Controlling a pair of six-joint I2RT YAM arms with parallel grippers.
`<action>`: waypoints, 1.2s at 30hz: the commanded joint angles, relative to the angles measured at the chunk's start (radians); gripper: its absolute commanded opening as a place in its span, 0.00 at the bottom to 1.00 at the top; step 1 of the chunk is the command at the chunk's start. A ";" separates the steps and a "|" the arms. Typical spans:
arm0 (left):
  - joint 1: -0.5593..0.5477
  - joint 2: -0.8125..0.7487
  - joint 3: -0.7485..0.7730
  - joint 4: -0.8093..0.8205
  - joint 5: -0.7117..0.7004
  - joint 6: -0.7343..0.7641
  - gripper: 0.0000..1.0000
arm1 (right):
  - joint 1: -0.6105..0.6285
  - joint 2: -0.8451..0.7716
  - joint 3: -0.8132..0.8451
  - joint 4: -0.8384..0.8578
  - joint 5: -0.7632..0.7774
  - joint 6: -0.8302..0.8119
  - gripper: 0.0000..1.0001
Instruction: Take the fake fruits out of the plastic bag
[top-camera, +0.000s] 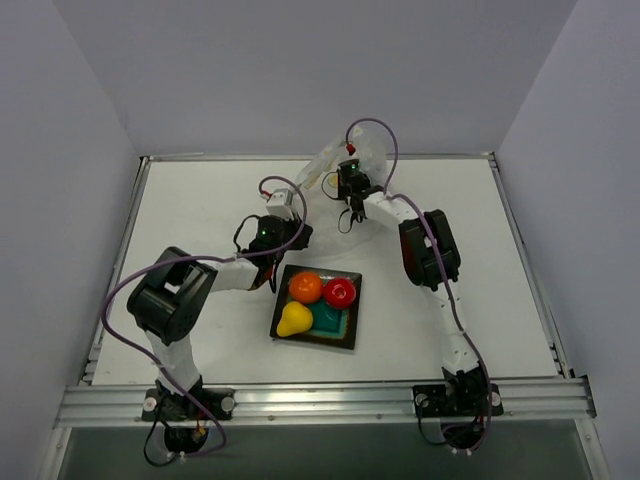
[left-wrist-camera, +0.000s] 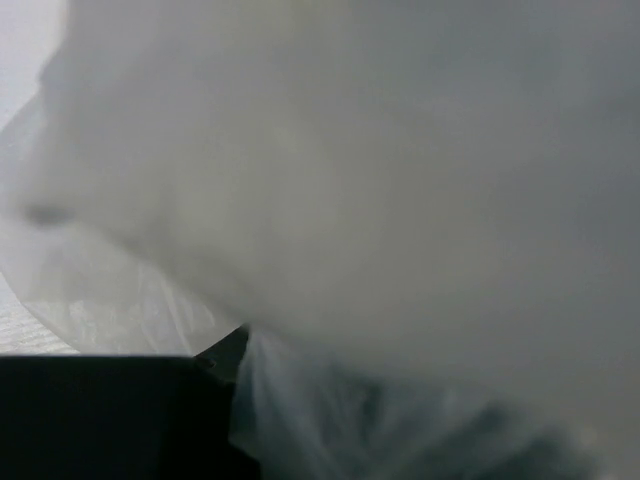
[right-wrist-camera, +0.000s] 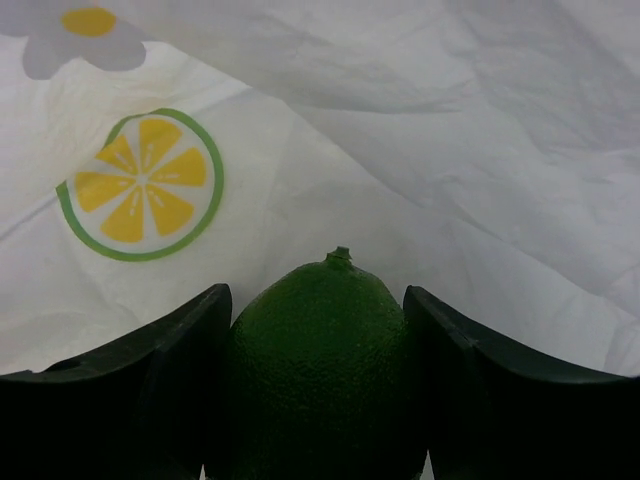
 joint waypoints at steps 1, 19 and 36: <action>-0.006 -0.011 0.046 0.022 0.012 0.000 0.02 | 0.009 -0.077 0.002 0.068 -0.039 0.031 0.40; -0.003 -0.043 0.051 0.005 0.010 -0.020 0.02 | 0.075 -0.526 -0.494 0.347 -0.560 0.281 0.39; 0.020 -0.114 0.054 -0.030 0.018 -0.086 0.02 | 0.244 -1.017 -0.866 0.246 -0.451 0.232 0.38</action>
